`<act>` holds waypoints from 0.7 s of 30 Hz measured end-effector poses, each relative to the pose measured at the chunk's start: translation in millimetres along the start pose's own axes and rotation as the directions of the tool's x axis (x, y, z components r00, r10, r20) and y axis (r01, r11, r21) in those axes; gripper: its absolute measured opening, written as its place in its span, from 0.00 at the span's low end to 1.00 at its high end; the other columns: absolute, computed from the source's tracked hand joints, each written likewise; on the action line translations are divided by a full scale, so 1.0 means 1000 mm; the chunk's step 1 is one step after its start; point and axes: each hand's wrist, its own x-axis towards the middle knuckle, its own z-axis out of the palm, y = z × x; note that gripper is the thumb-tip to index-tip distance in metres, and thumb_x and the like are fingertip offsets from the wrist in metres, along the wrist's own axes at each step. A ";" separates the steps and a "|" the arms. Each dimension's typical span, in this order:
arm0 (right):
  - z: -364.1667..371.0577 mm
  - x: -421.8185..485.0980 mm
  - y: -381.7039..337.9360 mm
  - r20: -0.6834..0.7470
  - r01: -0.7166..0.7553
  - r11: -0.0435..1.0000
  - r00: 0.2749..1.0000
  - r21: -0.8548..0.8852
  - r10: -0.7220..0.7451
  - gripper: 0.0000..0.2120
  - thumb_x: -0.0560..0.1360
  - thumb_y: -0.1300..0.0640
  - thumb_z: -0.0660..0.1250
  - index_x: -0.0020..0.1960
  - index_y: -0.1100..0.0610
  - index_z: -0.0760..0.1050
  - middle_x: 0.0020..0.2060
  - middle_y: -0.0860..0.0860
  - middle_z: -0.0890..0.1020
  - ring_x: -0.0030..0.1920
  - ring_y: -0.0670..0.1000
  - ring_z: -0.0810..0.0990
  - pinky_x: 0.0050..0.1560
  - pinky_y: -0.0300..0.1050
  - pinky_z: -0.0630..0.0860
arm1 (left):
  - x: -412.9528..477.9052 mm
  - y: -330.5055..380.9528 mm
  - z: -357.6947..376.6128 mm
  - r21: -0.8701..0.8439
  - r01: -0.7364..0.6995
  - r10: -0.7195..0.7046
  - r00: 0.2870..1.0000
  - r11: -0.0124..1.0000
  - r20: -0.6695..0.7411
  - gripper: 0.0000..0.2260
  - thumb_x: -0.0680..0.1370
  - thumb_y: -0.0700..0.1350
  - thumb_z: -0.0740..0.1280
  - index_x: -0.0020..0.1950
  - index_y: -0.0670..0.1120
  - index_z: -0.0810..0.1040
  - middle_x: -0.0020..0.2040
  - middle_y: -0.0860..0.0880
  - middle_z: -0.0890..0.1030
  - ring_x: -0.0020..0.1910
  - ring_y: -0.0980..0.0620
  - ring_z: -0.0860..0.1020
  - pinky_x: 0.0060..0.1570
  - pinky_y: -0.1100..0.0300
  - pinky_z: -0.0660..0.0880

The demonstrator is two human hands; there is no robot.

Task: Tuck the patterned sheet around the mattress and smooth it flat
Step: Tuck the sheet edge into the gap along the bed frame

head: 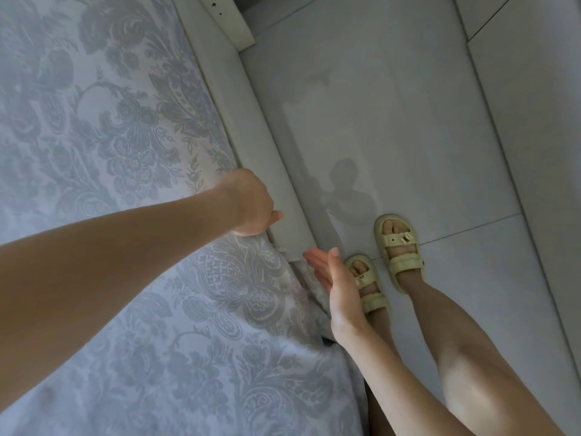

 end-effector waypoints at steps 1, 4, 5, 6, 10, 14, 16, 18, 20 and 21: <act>0.001 0.000 0.000 0.032 -0.018 1.000 0.999 0.000 0.018 0.21 0.80 0.43 0.50 0.59 0.51 0.77 0.58 0.47 0.80 0.62 0.44 0.75 0.64 0.40 0.67 | 0.001 0.002 -0.001 0.024 0.014 -0.014 1.000 1.000 0.026 0.28 0.83 0.55 0.40 0.53 0.44 0.78 0.56 0.45 0.80 0.58 0.44 0.75 0.62 0.52 0.69; 0.004 -0.001 0.003 0.101 -0.065 0.997 0.993 0.030 0.061 0.21 0.79 0.43 0.51 0.58 0.52 0.77 0.56 0.50 0.81 0.59 0.47 0.77 0.64 0.44 0.70 | 0.000 0.003 -0.001 -0.008 0.055 -0.054 0.998 0.998 0.027 0.29 0.82 0.55 0.40 0.51 0.44 0.78 0.56 0.44 0.79 0.59 0.44 0.74 0.62 0.54 0.66; 0.004 -0.004 0.002 0.106 -0.043 0.999 0.994 0.021 0.041 0.22 0.78 0.42 0.52 0.57 0.53 0.78 0.54 0.50 0.82 0.57 0.47 0.78 0.62 0.42 0.71 | -0.001 0.002 0.000 -0.029 0.052 -0.052 0.999 0.998 0.010 0.29 0.82 0.56 0.39 0.44 0.44 0.77 0.51 0.45 0.80 0.56 0.44 0.75 0.63 0.54 0.66; 0.005 -0.008 0.003 0.099 -0.015 1.000 0.995 0.024 0.012 0.24 0.76 0.41 0.52 0.56 0.54 0.78 0.52 0.49 0.82 0.55 0.46 0.79 0.60 0.41 0.72 | -0.005 0.001 0.001 -0.049 0.046 -0.046 0.999 0.998 -0.015 0.29 0.82 0.56 0.39 0.37 0.45 0.74 0.44 0.46 0.80 0.52 0.45 0.76 0.62 0.53 0.67; 0.003 -0.022 0.013 0.074 0.044 0.996 0.996 0.081 -0.050 0.26 0.72 0.39 0.53 0.56 0.54 0.78 0.53 0.48 0.82 0.55 0.44 0.80 0.57 0.40 0.73 | -0.018 0.005 0.021 -0.094 -0.069 0.037 0.951 0.993 -0.308 0.33 0.80 0.57 0.36 0.44 0.47 0.80 0.41 0.51 0.79 0.47 0.50 0.75 0.56 0.54 0.71; 0.001 -0.023 0.017 0.027 0.045 0.989 0.998 0.138 -0.049 0.25 0.73 0.35 0.57 0.55 0.53 0.78 0.53 0.52 0.83 0.56 0.49 0.80 0.62 0.47 0.73 | -0.020 0.033 0.032 -0.090 -0.175 0.128 0.913 0.980 -0.389 0.31 0.80 0.57 0.38 0.49 0.48 0.80 0.45 0.51 0.80 0.48 0.50 0.75 0.54 0.54 0.71; 0.000 -0.022 0.019 0.057 0.062 0.990 0.996 0.130 -0.070 0.32 0.66 0.28 0.62 0.55 0.52 0.78 0.53 0.52 0.83 0.56 0.49 0.80 0.61 0.46 0.74 | -0.014 0.045 0.034 -0.060 -0.144 0.119 0.943 0.988 -0.311 0.29 0.82 0.55 0.40 0.46 0.46 0.79 0.44 0.49 0.80 0.48 0.48 0.76 0.53 0.53 0.72; 0.000 -0.023 0.021 0.118 0.070 0.989 0.989 0.127 -0.085 0.35 0.64 0.26 0.63 0.56 0.53 0.78 0.54 0.52 0.83 0.58 0.49 0.80 0.62 0.45 0.74 | -0.009 0.050 0.032 -0.050 -0.113 0.097 0.964 0.992 -0.246 0.29 0.82 0.55 0.40 0.40 0.47 0.77 0.41 0.48 0.81 0.46 0.46 0.78 0.52 0.52 0.73; 0.002 -0.026 0.020 0.222 0.033 0.994 0.973 0.108 -0.057 0.30 0.71 0.32 0.57 0.58 0.54 0.76 0.56 0.52 0.82 0.59 0.49 0.79 0.63 0.46 0.73 | -0.010 0.050 0.029 -0.078 -0.095 0.079 0.978 0.992 -0.193 0.27 0.82 0.55 0.40 0.36 0.51 0.74 0.40 0.47 0.81 0.45 0.46 0.79 0.52 0.51 0.75; 0.005 -0.026 0.018 0.284 -0.002 0.996 0.959 0.085 -0.022 0.28 0.74 0.34 0.54 0.59 0.54 0.76 0.56 0.52 0.82 0.59 0.48 0.79 0.63 0.46 0.73 | -0.011 0.049 0.030 -0.108 -0.088 0.067 0.981 0.990 -0.183 0.26 0.82 0.55 0.40 0.35 0.52 0.72 0.40 0.47 0.80 0.45 0.46 0.78 0.52 0.51 0.75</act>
